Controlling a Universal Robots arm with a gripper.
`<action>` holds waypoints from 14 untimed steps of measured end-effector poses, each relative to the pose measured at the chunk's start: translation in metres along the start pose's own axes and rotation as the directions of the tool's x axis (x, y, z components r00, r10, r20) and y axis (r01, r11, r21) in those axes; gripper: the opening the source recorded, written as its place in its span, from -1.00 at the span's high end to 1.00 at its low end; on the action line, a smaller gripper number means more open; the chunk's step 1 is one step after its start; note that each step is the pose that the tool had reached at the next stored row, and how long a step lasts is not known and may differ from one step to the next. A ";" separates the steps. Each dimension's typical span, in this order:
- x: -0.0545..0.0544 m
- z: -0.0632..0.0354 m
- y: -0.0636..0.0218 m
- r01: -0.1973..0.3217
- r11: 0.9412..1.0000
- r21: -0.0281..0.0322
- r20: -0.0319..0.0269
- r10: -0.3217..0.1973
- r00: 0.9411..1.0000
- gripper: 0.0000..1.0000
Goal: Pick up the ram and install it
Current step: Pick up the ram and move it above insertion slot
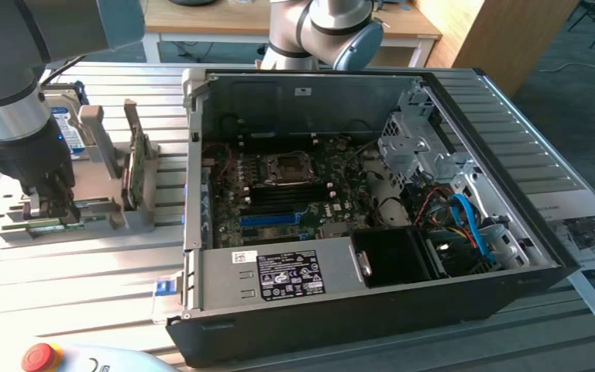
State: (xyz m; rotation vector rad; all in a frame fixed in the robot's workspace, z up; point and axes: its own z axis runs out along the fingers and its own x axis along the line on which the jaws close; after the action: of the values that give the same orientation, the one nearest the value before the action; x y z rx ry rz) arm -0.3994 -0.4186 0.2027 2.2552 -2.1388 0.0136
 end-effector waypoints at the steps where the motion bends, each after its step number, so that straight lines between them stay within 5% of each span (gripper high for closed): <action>1: 0.000 0.0000 0.0000 0.000 1.000 0.000 0.000 0.000 1.000 0.76; 14: 0.001 -0.0197 0.0004 0.000 1.000 -0.002 0.000 0.000 1.000 0.76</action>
State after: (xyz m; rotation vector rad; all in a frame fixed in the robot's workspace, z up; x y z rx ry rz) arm -0.3994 -0.4186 0.2224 2.2541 -2.1378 0.0110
